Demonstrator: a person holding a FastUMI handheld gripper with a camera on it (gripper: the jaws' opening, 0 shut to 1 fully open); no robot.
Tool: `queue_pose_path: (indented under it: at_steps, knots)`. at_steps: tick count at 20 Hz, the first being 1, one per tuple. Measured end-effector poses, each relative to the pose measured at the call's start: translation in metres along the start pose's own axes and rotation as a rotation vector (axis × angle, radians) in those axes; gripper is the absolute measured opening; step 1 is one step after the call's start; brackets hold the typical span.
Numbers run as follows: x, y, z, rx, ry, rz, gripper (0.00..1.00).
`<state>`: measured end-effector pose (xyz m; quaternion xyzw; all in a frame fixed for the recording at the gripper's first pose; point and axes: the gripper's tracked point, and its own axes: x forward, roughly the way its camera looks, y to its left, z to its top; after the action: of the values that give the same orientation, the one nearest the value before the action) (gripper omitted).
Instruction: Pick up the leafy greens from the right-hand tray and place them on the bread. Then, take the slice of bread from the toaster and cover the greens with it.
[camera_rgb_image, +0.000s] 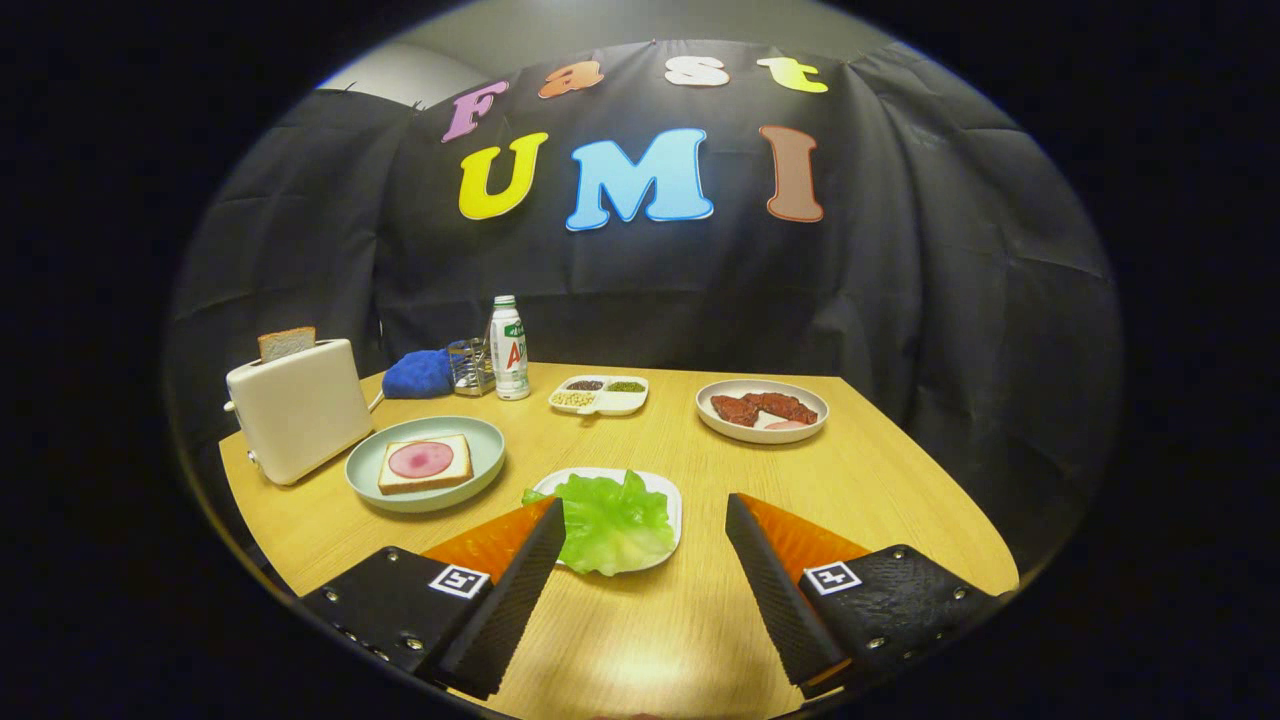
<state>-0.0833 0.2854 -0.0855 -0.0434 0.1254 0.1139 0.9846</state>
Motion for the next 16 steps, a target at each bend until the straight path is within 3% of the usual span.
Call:
queue_pose_path:
  at_steps: [7, 10, 11, 12, 15, 16]
  knots:
    - [0.026, 0.004, -0.029, -0.007, 0.125, -0.007, 0.98]
    - [0.037, 0.009, -0.044, -0.004, 0.195, 0.005, 0.87]
    - [0.036, 0.011, -0.045, 0.011, 0.214, 0.019, 0.70]
    - [0.037, 0.010, -0.046, 0.016, 0.218, 0.015, 0.62]
    - [0.040, 0.008, -0.039, 0.054, 0.183, 0.011, 0.19]
    - [0.041, 0.009, -0.038, 0.066, 0.178, 0.022, 0.10]
